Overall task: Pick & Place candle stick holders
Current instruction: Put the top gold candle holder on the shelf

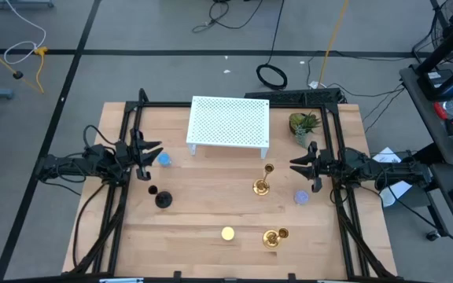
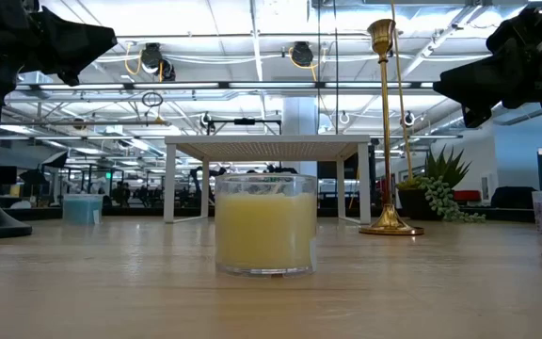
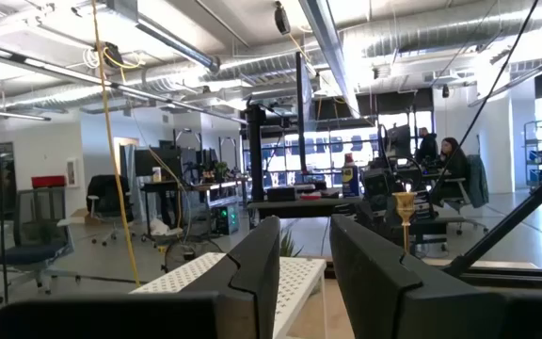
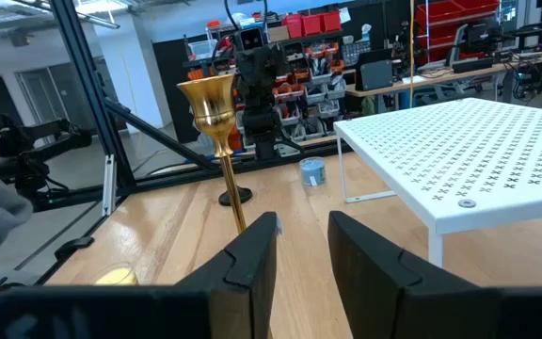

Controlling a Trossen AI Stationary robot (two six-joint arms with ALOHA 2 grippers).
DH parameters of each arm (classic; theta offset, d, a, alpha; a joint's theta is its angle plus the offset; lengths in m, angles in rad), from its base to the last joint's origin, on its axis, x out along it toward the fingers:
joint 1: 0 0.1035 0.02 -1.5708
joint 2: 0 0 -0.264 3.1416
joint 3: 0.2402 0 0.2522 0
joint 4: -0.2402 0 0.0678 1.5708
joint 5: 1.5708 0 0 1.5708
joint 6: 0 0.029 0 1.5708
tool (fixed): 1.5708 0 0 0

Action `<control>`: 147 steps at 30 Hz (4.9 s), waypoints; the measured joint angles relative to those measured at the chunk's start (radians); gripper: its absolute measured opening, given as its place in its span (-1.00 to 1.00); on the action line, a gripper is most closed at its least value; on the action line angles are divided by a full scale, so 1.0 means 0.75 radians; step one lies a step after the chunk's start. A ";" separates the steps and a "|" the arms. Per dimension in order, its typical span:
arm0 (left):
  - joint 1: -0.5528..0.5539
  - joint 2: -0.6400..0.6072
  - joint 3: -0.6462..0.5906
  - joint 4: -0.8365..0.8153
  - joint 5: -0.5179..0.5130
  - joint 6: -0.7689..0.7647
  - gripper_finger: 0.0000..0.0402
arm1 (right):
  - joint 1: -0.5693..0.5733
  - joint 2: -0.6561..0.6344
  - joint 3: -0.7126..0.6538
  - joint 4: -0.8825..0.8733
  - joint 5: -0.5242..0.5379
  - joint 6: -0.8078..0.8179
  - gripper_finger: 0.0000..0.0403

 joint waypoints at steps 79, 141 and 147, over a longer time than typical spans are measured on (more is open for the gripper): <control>0.000 0.000 0.148 -0.550 0.146 -0.068 -0.48 | 0.070 1.549 0.226 1.197 -0.176 -0.179 0.10; 0.000 0.000 0.147 -0.550 0.149 -0.108 -0.48 | -0.748 1.791 1.306 0.453 -0.035 -0.250 -0.95; 0.000 0.000 0.147 -0.551 0.149 -0.129 -0.48 | -0.781 1.835 1.306 0.476 -0.036 -0.271 -0.95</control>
